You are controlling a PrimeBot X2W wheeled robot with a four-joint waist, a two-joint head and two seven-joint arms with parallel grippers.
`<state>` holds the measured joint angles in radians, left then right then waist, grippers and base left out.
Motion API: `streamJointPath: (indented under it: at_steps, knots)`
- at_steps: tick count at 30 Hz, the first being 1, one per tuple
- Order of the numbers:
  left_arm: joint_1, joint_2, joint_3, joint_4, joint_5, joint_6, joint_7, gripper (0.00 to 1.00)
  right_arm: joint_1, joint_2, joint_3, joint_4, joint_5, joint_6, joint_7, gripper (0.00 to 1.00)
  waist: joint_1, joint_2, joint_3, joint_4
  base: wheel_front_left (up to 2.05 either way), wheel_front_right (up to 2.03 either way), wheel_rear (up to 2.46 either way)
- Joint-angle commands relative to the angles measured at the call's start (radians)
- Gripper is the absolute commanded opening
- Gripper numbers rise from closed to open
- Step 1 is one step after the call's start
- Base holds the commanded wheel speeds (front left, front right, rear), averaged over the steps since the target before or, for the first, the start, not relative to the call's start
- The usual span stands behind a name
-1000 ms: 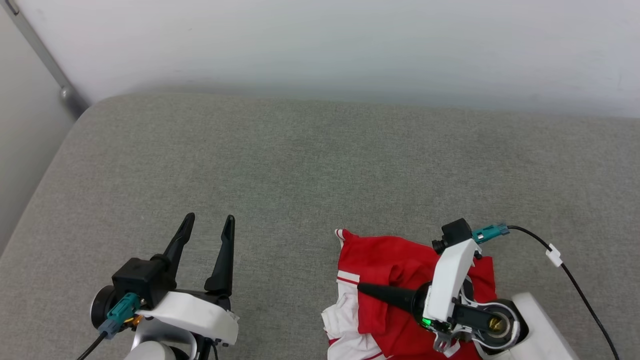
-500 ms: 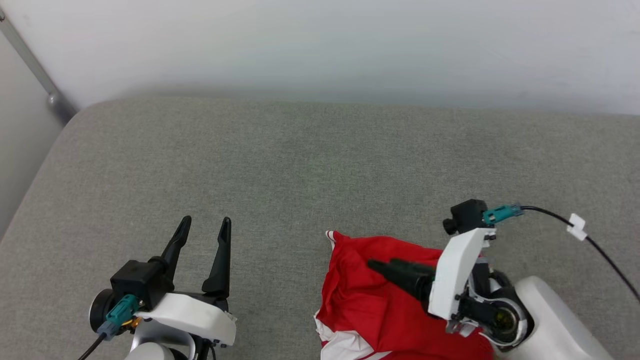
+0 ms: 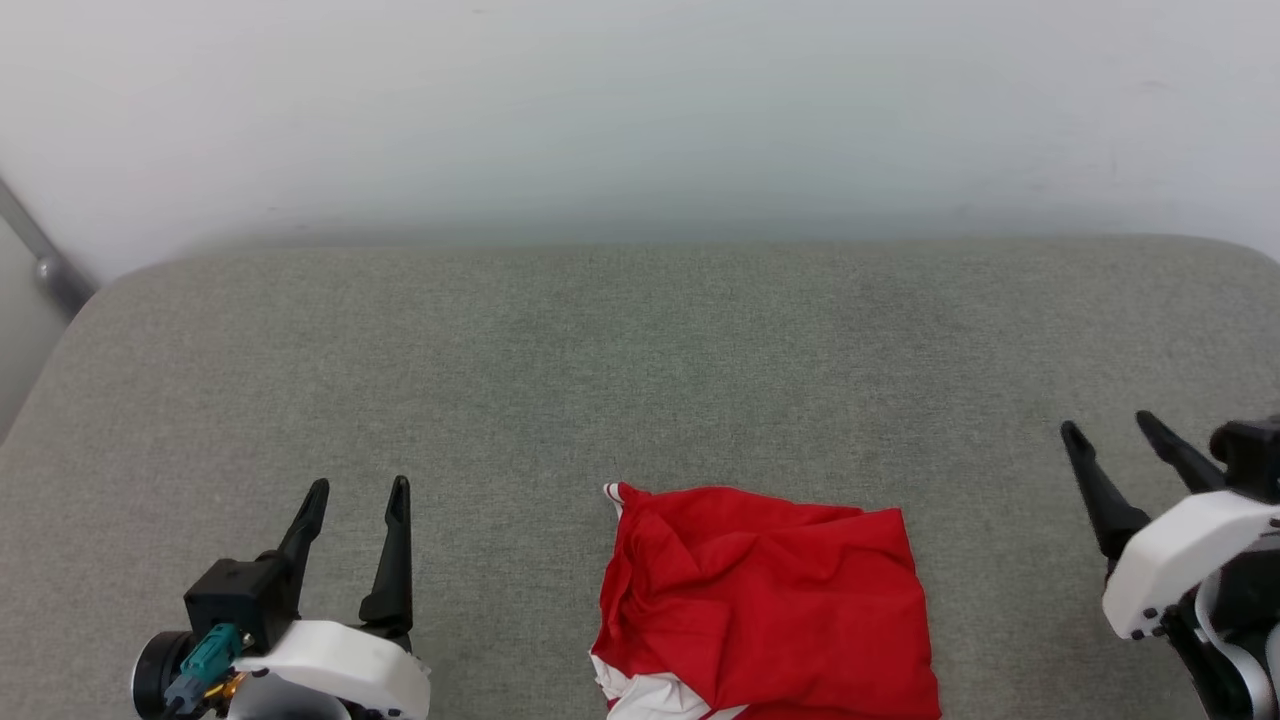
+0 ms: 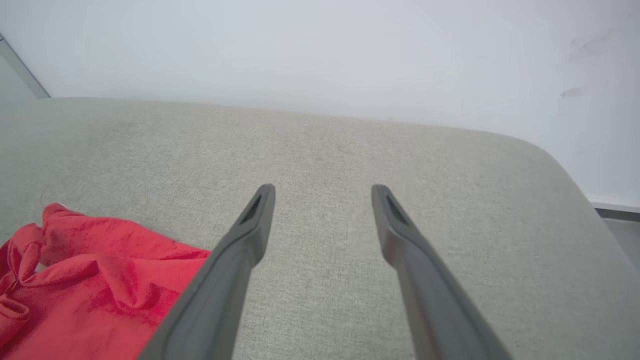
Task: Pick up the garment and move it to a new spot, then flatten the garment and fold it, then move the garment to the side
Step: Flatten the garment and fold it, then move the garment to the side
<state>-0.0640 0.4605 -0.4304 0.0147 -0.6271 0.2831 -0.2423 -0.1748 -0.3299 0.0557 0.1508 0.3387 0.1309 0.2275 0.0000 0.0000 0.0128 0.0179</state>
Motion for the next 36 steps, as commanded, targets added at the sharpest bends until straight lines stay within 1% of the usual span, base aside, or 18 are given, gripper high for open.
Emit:
streamJointPath:
  at_steps: [1, 3, 5, 7, 11, 16, 27, 31, 33, 36]
  knots:
    - [0.019, 0.005, 0.005, 0.0, 0.002, 0.006, -0.007, 1.0, 0.038, 0.026, -0.042, -0.038, -0.033, 0.0, -0.028, 1.0, 0.0, 0.0, -0.009, -0.008, 0.0, 0.0, 0.0]
    - [0.027, 0.011, 0.007, 0.0, 0.007, 0.01, -0.007, 1.0, 0.087, 0.057, -0.097, -0.1, -0.078, 0.0, -0.075, 1.0, 0.0, 0.0, -0.015, -0.013, 0.0, 0.0, 0.0]
    - [0.035, 0.016, 0.007, 0.0, 0.01, 0.014, -0.008, 1.0, 0.134, 0.091, -0.125, -0.155, -0.106, 0.0, -0.117, 1.0, 0.0, 0.0, -0.018, -0.017, 0.0, 0.0, 0.0]
    - [0.04, 0.018, 0.007, 0.001, 0.015, 0.016, -0.01, 1.0, 0.175, 0.116, -0.129, -0.204, -0.12, 0.0, -0.153, 1.0, 0.0, 0.0, -0.021, -0.021, 0.0, 0.0, 0.0]
    - [0.05, 0.019, 0.009, 0.001, 0.016, 0.019, -0.012, 1.0, 0.231, 0.157, -0.097, -0.264, -0.133, 0.0, -0.199, 1.0, 0.0, 0.0, -0.024, -0.034, 0.0, 0.0, 0.0]
    - [0.055, 0.021, 0.008, -0.004, 0.017, 0.02, -0.013, 1.0, 0.245, 0.186, -0.079, -0.281, -0.139, 0.0, -0.212, 1.0, 0.0, 0.0, -0.021, -0.039, 0.0, 0.0, 0.0]
    - [0.05, 0.015, 0.013, -0.01, 0.005, 0.027, -0.013, 1.0, 0.236, 0.187, -0.092, -0.263, -0.129, 0.0, -0.187, 1.0, 0.0, 0.0, -0.016, -0.038, 0.0, 0.0, 0.0]
    - [0.049, 0.012, 0.018, -0.014, 0.006, 0.035, -0.015, 1.0, 0.229, 0.185, -0.15, -0.225, -0.081, -0.001, -0.117, 1.0, 0.0, 0.0, -0.012, -0.037, 0.0, 0.0, 0.0]
    - [0.044, 0.01, 0.022, -0.018, 0.009, 0.035, -0.016, 1.0, 0.216, 0.171, -0.205, -0.188, -0.04, -0.001, -0.042, 1.0, 0.0, 0.0, -0.004, -0.034, 0.0, 0.0, 0.0]
    - [0.031, 0.008, 0.029, -0.024, 0.013, 0.029, -0.018, 1.0, 0.192, 0.135, -0.293, -0.114, 0.036, -0.001, 0.114, 1.0, 0.0, 0.0, 0.011, -0.02, 0.0, 0.0, 0.0]
